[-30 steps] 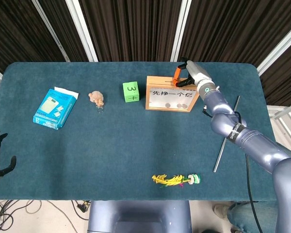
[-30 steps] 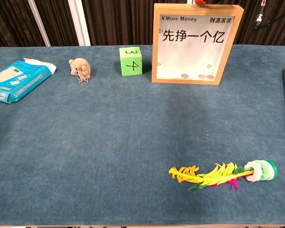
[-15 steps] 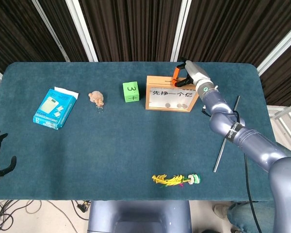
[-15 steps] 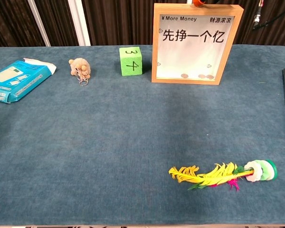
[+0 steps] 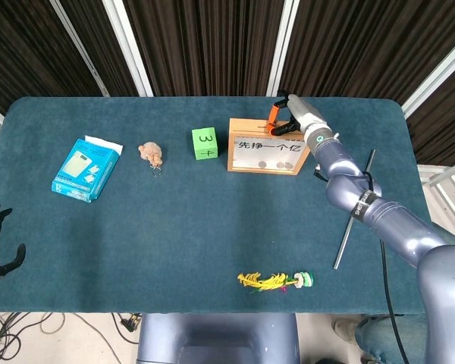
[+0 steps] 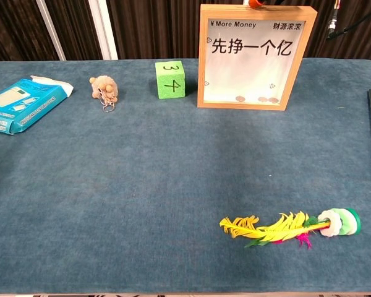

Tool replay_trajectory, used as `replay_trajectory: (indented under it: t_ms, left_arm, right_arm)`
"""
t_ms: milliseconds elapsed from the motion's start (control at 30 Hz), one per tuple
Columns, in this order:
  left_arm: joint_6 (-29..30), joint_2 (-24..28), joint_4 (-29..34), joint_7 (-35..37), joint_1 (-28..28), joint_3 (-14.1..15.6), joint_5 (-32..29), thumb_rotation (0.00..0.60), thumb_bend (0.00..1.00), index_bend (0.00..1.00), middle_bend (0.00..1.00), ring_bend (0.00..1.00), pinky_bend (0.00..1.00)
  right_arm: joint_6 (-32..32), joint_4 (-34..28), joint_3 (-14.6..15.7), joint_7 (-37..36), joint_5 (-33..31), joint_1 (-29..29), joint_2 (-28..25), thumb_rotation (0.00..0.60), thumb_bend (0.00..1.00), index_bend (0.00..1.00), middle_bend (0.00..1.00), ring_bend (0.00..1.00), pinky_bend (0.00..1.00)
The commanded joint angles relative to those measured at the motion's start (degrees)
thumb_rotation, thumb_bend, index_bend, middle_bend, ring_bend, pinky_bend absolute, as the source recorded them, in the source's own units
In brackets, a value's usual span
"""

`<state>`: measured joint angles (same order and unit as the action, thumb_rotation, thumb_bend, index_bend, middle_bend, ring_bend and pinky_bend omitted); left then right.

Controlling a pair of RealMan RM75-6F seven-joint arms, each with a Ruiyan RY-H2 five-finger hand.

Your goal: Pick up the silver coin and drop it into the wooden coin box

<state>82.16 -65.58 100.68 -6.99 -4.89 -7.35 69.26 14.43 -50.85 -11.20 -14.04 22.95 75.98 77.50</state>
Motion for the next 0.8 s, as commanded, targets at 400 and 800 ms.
replay_trajectory:
  t_ms: [400, 800]
  left_arm:
    - [-0.1, -0.1, 0.1, -0.2, 0.0, 0.0, -0.2, 0.6, 0.4, 0.15, 0.03, 0.04, 0.0]
    - [-0.1, 0.0, 0.2, -0.3, -0.1, 0.0, -0.4, 0.6, 0.4, 0.15, 0.03, 0.04, 0.0]
  right_arm:
    - [-1.3, -0.6, -0.4, -1.3, 0.9, -0.4, -0.8, 0.6, 0.49, 0.52, 0.01, 0.0, 0.0]
    - [-1.7, -0.8, -1.3, -3.0, 3.4, -0.9, -0.8, 0.6, 0.49, 0.49, 0.01, 0.0, 0.0]
